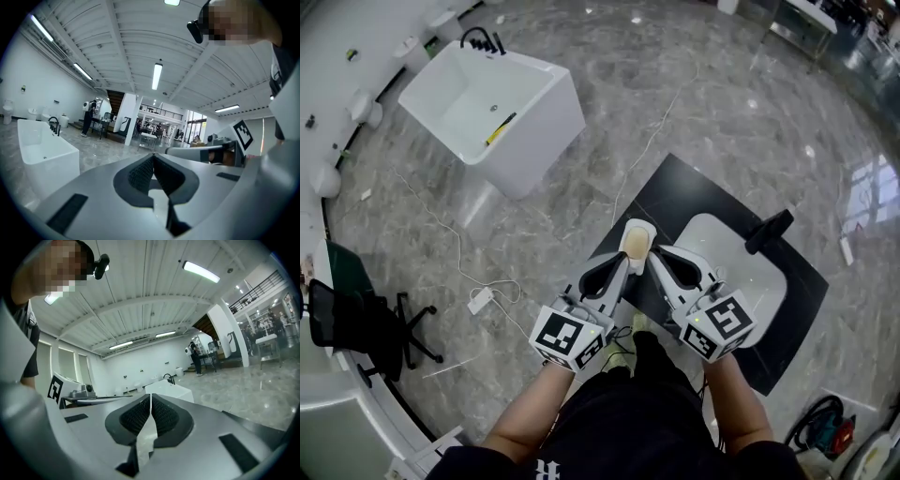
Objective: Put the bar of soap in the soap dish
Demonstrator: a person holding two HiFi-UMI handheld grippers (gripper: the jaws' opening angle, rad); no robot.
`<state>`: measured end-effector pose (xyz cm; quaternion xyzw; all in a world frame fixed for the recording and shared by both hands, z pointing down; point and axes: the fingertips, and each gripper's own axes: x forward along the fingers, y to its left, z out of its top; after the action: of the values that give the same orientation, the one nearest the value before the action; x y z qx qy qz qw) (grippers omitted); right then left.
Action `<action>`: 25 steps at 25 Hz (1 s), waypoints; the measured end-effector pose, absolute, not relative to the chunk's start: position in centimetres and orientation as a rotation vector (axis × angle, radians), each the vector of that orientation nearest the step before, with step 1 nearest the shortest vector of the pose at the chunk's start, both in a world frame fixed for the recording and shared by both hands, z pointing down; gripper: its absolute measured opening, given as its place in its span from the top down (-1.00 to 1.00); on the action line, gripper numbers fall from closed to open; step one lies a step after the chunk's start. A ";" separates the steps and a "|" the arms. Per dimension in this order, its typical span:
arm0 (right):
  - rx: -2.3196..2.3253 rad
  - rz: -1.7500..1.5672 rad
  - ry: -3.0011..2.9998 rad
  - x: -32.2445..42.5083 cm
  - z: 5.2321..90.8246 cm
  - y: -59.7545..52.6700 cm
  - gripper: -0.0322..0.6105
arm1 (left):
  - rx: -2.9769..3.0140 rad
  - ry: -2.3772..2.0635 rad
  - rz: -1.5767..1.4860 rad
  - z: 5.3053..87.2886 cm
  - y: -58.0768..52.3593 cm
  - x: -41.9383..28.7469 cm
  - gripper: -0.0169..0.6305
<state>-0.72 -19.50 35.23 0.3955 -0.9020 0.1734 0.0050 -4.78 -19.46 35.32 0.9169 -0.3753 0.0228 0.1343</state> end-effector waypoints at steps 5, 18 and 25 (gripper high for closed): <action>1.262 0.435 -2.850 -1.7 31.3 -17.6 0.87 | 2.721 -1.078 -0.005 31.2 -17.0 -5.1 0.93; 1.274 0.233 -2.861 -4.4 26.5 -14.1 0.88 | 2.801 -1.093 -0.111 26.3 -13.5 -6.8 0.93; 1.271 0.202 -2.857 -5.5 26.0 -13.2 0.88 | 2.793 -1.116 -0.129 26.2 -12.6 -8.2 0.93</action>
<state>-5.53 -13.23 26.03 0.4056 -0.9118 0.0645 0.0038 -8.17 -12.58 26.16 0.9257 -0.3700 -0.0428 0.0657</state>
